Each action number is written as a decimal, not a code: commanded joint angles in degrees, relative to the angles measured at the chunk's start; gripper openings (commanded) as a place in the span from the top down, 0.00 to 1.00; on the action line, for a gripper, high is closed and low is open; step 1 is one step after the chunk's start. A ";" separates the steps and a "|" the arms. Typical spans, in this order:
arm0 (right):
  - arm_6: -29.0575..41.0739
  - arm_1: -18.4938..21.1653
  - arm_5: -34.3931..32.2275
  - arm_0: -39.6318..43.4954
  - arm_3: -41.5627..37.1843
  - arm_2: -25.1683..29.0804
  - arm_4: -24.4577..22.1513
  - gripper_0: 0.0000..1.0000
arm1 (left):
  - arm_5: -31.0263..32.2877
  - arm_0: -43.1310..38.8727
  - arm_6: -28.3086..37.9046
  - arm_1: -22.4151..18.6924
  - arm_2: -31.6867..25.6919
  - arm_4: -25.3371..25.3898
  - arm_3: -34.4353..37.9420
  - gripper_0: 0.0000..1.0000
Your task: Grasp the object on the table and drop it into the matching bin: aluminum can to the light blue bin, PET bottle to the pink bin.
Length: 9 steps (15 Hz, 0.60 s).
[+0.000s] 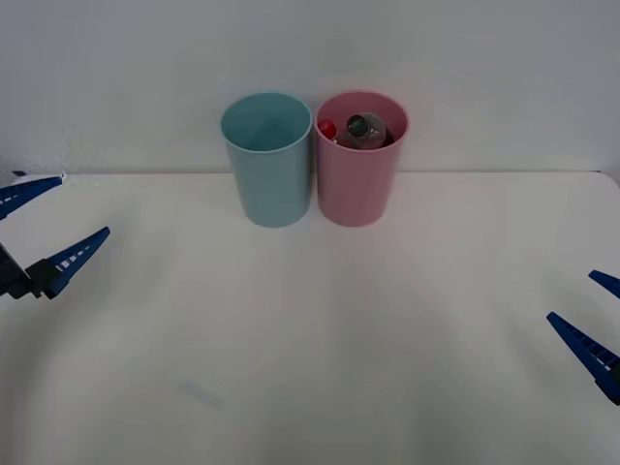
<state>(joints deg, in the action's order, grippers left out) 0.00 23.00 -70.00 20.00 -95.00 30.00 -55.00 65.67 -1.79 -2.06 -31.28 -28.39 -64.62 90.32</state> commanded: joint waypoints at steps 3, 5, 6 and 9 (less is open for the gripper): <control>0.00 0.00 0.00 0.00 0.00 0.00 0.00 0.00 | 0.86 -6.29 -0.93 -0.01 -1.85 0.29 0.64 0.00; 0.00 0.00 0.00 0.00 0.00 0.00 0.00 0.00 | 1.39 -8.84 -1.11 -0.10 -2.37 1.16 0.64 0.00; 0.00 0.00 0.00 0.00 0.00 0.00 0.00 0.00 | 1.47 -10.16 -1.11 -0.36 -2.46 2.04 0.73 0.00; 0.00 0.00 0.00 0.00 0.00 0.00 0.00 0.00 | 1.91 -12.62 -1.28 -1.24 -2.29 4.42 1.44 0.00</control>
<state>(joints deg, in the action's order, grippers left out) 0.00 23.00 -70.00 20.00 -95.00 30.00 -55.00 67.46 -13.99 -3.34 -32.32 -30.75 -60.72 91.61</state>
